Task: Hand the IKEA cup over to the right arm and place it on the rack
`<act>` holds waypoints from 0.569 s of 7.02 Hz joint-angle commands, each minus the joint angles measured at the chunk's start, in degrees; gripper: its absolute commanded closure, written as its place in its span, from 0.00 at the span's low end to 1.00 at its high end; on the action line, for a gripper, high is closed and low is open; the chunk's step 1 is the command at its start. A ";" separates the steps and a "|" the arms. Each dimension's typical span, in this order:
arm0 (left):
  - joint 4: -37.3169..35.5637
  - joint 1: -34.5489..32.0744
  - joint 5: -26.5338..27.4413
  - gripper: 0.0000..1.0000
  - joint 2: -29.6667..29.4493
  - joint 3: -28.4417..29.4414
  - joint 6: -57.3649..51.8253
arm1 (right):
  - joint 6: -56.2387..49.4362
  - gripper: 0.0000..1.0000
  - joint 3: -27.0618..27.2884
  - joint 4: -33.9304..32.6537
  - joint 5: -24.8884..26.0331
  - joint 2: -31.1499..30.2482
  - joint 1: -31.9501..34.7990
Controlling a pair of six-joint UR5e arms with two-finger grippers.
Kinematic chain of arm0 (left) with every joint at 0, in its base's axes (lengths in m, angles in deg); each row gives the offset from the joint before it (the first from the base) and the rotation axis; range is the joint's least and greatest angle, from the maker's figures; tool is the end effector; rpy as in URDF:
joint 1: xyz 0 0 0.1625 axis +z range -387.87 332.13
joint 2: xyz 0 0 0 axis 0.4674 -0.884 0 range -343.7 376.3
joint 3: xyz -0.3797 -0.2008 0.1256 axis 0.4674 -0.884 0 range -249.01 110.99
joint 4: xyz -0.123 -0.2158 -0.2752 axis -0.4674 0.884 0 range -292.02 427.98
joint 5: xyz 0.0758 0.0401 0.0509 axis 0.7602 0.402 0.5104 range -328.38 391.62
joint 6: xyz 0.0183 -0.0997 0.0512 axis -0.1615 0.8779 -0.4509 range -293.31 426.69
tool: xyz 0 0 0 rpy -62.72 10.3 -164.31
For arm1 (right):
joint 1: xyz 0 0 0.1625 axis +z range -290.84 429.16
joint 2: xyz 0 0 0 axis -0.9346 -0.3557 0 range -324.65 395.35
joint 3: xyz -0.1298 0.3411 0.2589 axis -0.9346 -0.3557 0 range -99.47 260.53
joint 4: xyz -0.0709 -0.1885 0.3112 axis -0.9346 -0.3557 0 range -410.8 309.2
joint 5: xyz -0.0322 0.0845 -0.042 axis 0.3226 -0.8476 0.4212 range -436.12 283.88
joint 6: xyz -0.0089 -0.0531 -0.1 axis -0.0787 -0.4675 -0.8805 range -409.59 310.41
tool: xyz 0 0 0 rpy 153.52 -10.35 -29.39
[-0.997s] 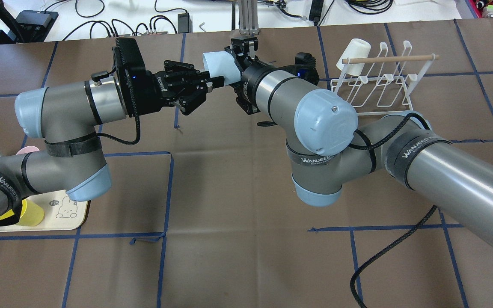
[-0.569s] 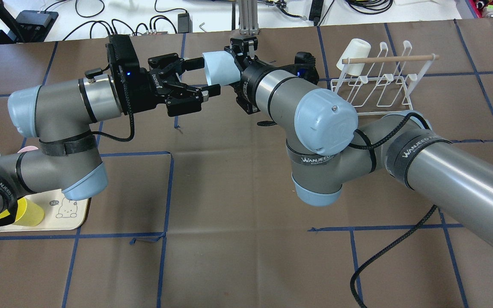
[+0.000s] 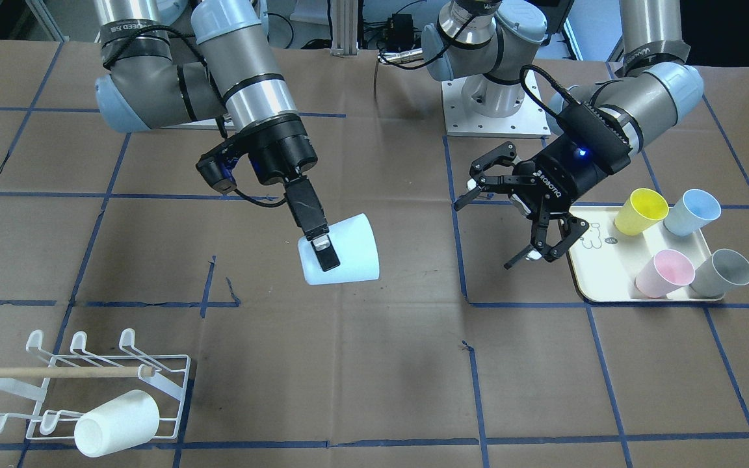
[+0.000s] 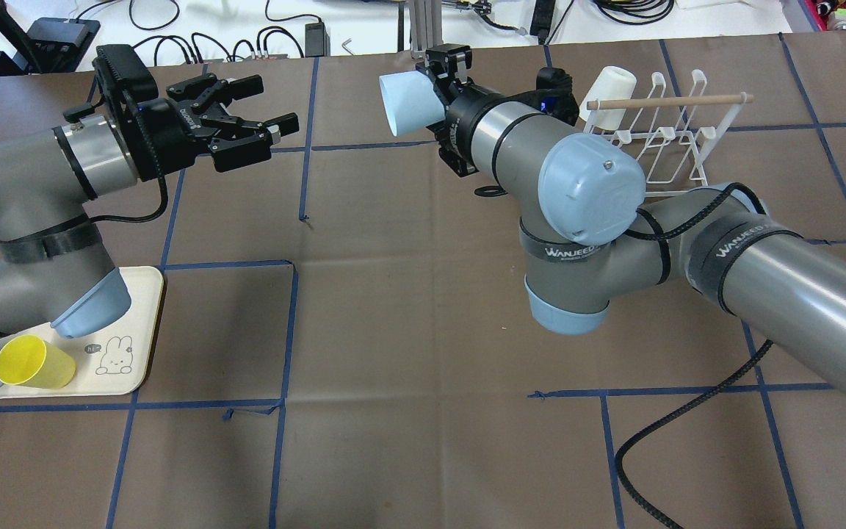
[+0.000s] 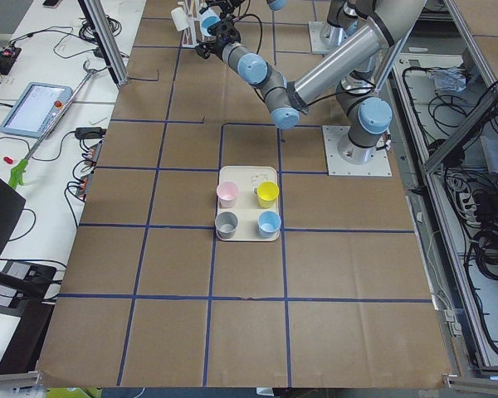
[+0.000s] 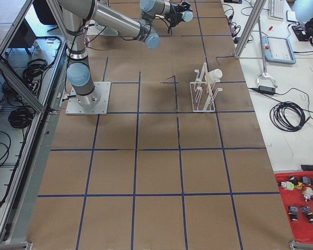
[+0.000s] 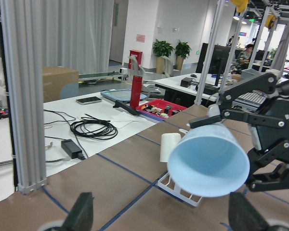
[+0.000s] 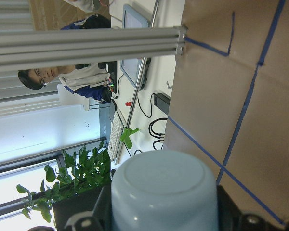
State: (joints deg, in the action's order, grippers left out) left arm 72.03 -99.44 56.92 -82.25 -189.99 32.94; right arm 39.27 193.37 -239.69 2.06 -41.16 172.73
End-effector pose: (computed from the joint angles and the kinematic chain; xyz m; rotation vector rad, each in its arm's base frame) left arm -0.0857 -0.4894 0.4236 -0.8312 -1.9726 1.3710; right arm 0.2759 -0.4762 0.4300 1.1750 1.7389 -0.6284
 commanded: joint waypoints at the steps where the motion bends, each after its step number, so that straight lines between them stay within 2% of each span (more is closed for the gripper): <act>1: 2.78 -0.40 13.14 0.01 -0.49 4.50 0.08 | -19.33 0.83 0.02 -0.42 -2.94 -0.30 -7.64; 2: 10.28 -2.41 20.24 0.01 -0.41 8.87 0.34 | -28.99 0.83 -0.07 -0.42 -3.90 -0.22 -10.81; 4: 28.37 -8.98 41.13 0.01 -1.46 21.60 3.57 | -44.04 0.84 -0.16 -0.33 -4.09 -0.13 -15.83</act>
State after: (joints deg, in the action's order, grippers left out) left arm 89.82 -104.63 85.97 -83.04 -175.80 34.21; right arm 4.70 193.26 -240.09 -1.85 -41.36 160.03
